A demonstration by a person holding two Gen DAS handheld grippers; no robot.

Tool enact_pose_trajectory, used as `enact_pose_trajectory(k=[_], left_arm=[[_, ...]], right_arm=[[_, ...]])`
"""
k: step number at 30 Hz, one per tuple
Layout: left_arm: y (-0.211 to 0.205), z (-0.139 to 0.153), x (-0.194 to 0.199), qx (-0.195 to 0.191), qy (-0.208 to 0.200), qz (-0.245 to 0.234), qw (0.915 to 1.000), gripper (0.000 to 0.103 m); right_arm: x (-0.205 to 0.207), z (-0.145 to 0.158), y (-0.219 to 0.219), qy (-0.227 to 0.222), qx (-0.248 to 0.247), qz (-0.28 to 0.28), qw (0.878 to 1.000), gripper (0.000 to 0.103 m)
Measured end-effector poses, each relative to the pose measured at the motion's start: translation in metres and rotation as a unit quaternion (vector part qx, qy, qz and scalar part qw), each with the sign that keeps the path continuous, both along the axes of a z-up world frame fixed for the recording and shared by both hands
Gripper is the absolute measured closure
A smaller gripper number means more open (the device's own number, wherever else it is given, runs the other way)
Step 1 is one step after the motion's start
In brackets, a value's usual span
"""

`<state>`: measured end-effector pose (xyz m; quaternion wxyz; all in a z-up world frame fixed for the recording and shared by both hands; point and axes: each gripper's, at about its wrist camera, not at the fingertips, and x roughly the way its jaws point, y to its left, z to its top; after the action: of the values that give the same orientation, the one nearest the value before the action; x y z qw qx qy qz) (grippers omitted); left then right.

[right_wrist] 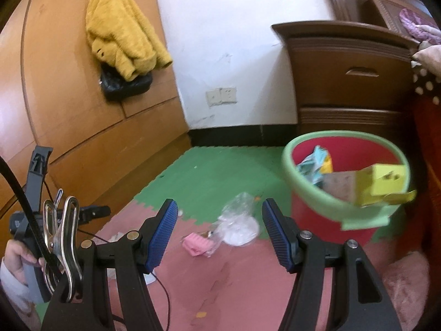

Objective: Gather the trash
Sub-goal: 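Withdraw the right tool from the bucket toward the remaining trash, then move the open right tool toward the light blue face mask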

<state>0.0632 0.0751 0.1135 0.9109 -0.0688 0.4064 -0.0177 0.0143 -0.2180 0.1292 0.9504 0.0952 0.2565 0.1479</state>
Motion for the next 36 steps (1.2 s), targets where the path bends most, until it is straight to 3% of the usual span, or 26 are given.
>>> enact_pose_trajectory(k=[24,36], left_arm=[[0.143,-0.058,-0.024,-0.025,0.045,0.130,0.9901,0.068],[0.190,-0.099,-0.033,-0.049,0.076,0.173,0.9808,0.068]], right_arm=[[0.033,-0.050,0.116,0.067,-0.031,0.115,0.991,0.038],[0.053,-0.097,0.171,0.136,-0.019,0.163,0.977,0.038]])
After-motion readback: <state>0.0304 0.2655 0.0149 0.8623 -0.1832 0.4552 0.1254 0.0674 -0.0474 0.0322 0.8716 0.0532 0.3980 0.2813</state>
